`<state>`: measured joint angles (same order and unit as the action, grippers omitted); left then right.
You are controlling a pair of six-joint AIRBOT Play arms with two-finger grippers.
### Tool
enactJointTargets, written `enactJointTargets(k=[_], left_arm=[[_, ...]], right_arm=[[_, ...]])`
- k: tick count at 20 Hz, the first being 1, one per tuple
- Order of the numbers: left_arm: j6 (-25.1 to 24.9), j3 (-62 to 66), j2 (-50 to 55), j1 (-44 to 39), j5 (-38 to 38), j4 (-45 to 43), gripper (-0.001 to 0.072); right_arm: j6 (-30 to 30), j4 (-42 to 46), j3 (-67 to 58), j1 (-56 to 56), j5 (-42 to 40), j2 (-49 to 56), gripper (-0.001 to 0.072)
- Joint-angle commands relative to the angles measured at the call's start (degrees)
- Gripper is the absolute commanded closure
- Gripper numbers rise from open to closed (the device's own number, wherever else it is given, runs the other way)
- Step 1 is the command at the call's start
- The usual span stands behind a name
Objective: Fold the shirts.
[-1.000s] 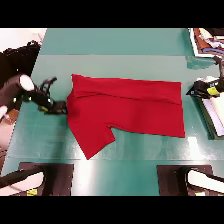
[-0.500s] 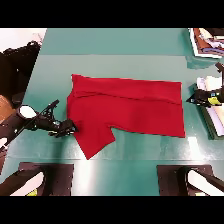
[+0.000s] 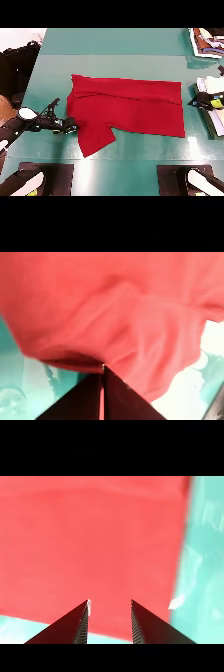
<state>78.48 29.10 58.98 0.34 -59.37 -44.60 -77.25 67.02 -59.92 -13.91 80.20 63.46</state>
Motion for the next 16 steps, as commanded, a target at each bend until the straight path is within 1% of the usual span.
enactJointTargets(k=[1,2,3,5,7,8,11,14,15,16], left_arm=[[-1.75,2.67,-0.11,0.00,-1.11,0.70,0.0682],[-2.05,3.45,-0.11,0.00,-1.11,0.70,0.0682],[-2.05,3.89,-0.11,0.00,-1.14,0.70,0.0682],[-2.40,4.07,-0.11,0.00,-1.09,0.66,0.0682],[-2.47,4.07,-0.11,0.00,-1.03,0.61,0.0682],[-2.47,4.07,-0.11,0.00,-1.03,0.52,0.0682],[-2.45,4.04,-0.09,0.00,-1.11,0.09,0.0682],[-2.45,4.04,-0.09,0.00,-1.11,-0.15,0.0682],[-2.45,4.04,-0.09,0.00,-1.25,-0.20,0.0682],[-2.43,4.07,-0.11,0.00,-1.57,-0.42,0.0682]], right_arm=[[0.33,5.57,2.95,-6.80,4.74,-0.04,0.0375],[0.35,5.35,5.88,-9.57,4.79,-0.02,0.0282],[0.46,4.31,9.66,-12.35,4.44,0.13,0.0232],[2.84,0.94,16.81,-16.87,2.16,1.25,0.0234],[5.11,-3.74,21.97,-19.76,0.24,3.23,0.0283],[5.84,-5.33,23.67,-20.41,-1.05,4.35,0.0284],[6.23,-6.08,25.97,-19.89,-3.89,7.89,0.0285],[6.43,-6.03,25.92,-16.39,-5.27,9.53,0.0286],[6.43,-6.03,25.92,-14.99,-5.97,9.55,0.0326],[6.45,-5.97,25.92,-13.99,-6.62,9.27,0.0473]])
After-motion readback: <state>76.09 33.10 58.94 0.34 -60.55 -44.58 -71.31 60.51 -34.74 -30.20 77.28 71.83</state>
